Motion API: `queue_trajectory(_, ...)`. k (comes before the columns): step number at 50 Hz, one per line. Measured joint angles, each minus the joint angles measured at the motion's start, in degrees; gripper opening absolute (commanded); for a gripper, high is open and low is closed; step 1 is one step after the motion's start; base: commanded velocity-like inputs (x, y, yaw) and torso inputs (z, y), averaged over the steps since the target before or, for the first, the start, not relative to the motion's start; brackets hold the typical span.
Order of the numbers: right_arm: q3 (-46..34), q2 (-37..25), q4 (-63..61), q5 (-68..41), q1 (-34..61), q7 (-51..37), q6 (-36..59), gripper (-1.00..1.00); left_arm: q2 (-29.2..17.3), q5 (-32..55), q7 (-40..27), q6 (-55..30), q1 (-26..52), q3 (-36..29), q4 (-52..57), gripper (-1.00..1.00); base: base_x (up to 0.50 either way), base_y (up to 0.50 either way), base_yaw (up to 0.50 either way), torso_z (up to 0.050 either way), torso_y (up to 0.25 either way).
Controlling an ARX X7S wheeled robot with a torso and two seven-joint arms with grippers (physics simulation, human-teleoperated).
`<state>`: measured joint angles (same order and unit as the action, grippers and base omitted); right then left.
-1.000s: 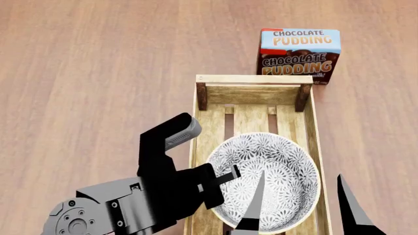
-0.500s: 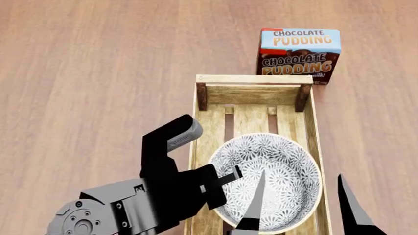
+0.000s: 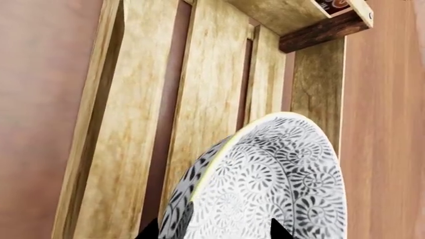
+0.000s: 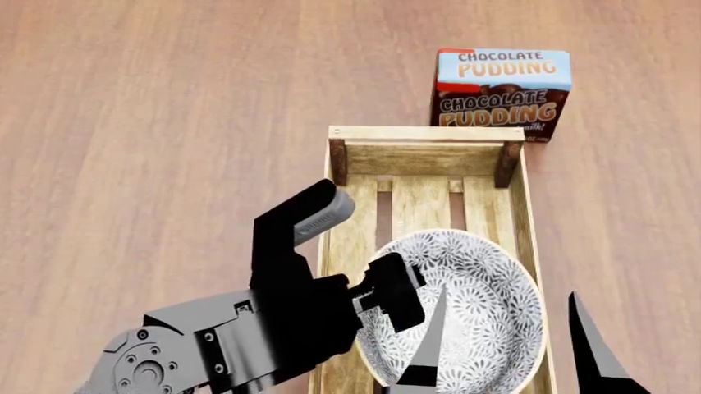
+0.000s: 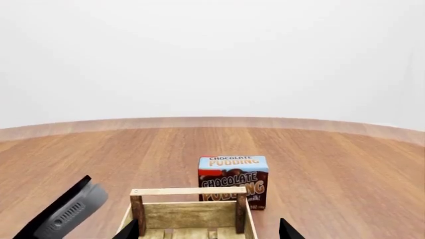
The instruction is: Pick up the bowl on the left and put it in the tray.
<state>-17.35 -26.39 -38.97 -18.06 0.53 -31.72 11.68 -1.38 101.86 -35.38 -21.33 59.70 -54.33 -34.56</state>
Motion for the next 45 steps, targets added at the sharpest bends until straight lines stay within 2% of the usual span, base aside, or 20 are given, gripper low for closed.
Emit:
queue_trajectory(20, -0.2, -0.2, -0.1, -0.1, 0.0, -0.2, -0.1, 1.0, -0.5, 1.4, -0.3, 1.7, 0.4, -1.6, 1.7, 1.0, 0.0, 0.0, 0.0, 0.0, -0.002)
queue_trajectory(45, -0.4, -0.5, -0.7, -0.1, 0.2, -0.6, 0.2, 1.0, -5.1, -1.0, -8.0, 3.6, 1.1, -3.1, 10.9, 1.0, 0.0, 0.0, 0.0, 0.0, 0.0)
